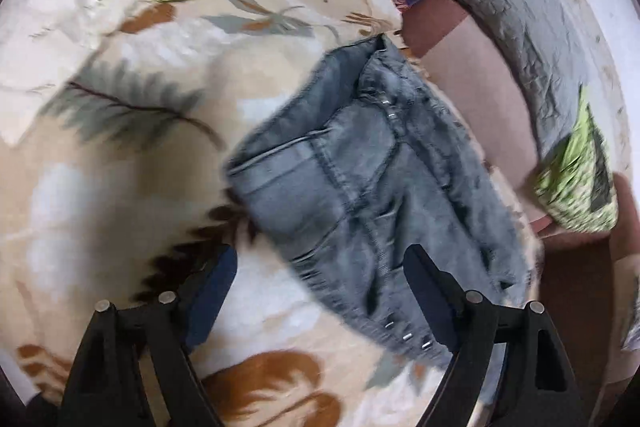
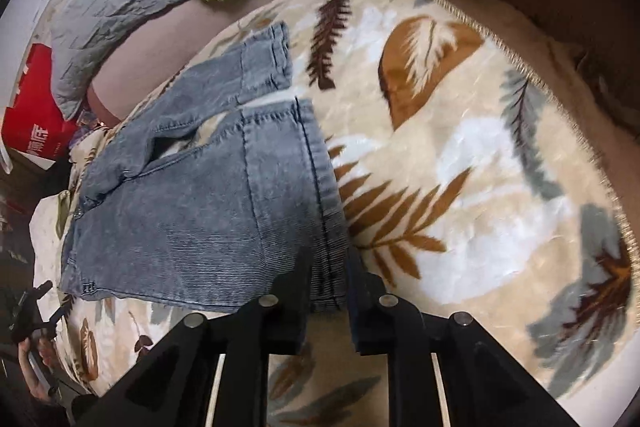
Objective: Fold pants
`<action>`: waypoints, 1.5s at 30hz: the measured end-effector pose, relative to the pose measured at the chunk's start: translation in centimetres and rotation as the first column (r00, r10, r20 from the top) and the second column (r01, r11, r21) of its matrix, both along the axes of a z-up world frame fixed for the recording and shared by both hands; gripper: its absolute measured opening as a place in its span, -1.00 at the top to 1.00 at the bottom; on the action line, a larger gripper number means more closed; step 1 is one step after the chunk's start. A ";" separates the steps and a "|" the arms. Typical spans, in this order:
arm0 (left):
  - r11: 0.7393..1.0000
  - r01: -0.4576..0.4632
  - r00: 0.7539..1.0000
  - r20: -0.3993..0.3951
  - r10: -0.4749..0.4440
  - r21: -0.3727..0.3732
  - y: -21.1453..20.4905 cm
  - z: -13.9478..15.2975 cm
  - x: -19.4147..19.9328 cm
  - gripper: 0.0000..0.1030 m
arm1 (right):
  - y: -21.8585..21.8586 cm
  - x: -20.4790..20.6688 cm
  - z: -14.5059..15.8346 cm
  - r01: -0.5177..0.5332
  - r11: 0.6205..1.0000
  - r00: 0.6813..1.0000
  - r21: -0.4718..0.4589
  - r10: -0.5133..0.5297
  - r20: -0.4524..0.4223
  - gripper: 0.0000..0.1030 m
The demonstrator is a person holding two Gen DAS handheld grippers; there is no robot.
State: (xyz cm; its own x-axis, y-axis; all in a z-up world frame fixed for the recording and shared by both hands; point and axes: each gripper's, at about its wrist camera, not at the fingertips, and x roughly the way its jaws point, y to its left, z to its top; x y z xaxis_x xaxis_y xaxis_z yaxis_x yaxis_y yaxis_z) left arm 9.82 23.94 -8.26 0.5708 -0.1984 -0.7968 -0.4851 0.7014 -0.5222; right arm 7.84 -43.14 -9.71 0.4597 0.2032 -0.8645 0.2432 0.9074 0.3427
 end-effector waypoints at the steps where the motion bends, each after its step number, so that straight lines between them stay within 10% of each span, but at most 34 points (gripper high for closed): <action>1: 0.999 -0.030 0.999 -0.012 0.030 0.017 0.3 -0.2 0.3 -0.62 | 0.1 -0.1 -0.2 -0.001 1.000 1.000 0.007 0.001 -0.001 0.64; 5: 0.992 -0.119 0.990 -0.066 0.121 0.032 2.0 -2.2 1.3 -0.40 | 0.6 0.1 -0.6 -0.011 1.000 1.000 0.018 0.011 0.001 0.64; 6: 0.995 -0.101 0.991 -0.085 0.103 0.019 2.1 -2.8 1.9 0.34 | 0.7 0.2 -0.7 -0.013 1.000 1.000 0.015 0.013 0.000 0.64; 8: 0.998 -0.053 0.994 -0.091 0.055 0.024 1.6 -3.1 2.7 0.90 | 0.6 0.3 -0.8 -0.014 0.999 1.000 0.033 0.014 -0.007 0.64; 21: 0.991 0.004 0.998 -0.058 0.004 0.133 0.1 -1.1 3.7 0.95 | 0.2 1.4 -0.7 0.042 0.999 0.998 -0.013 -0.043 -0.046 0.63; 26: 0.987 0.023 0.999 -0.047 -0.016 0.158 -0.1 -0.5 3.5 0.95 | -0.8 0.4 -0.6 0.073 0.996 0.995 -0.046 -0.075 -0.061 -0.46; 31: 0.983 0.034 0.998 -0.058 -0.024 0.179 -0.3 -0.6 3.9 0.95 | 0.2 0.5 -1.5 0.011 1.000 0.997 -0.005 -0.011 -0.072 -0.40; 35: 0.981 0.030 0.997 -0.078 -0.015 0.192 -0.3 -0.8 3.9 0.95 | 1.8 1.4 -1.8 -0.044 0.995 0.994 -0.093 0.034 -0.107 0.56; 45: 0.942 -0.086 0.994 0.092 0.059 0.323 -0.3 7.5 -0.5 0.95 | 2.5 0.7 5.3 -0.086 0.983 0.996 -0.161 0.088 0.006 0.62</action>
State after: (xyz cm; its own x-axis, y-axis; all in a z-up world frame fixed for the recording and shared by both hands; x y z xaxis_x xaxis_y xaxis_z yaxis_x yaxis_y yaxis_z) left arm 9.29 23.61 -0.72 0.6385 0.1090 -0.7618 -0.5071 0.8043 -0.3099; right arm 8.49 -40.69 -4.41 0.4582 0.1020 -0.8830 0.1576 0.9683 0.1937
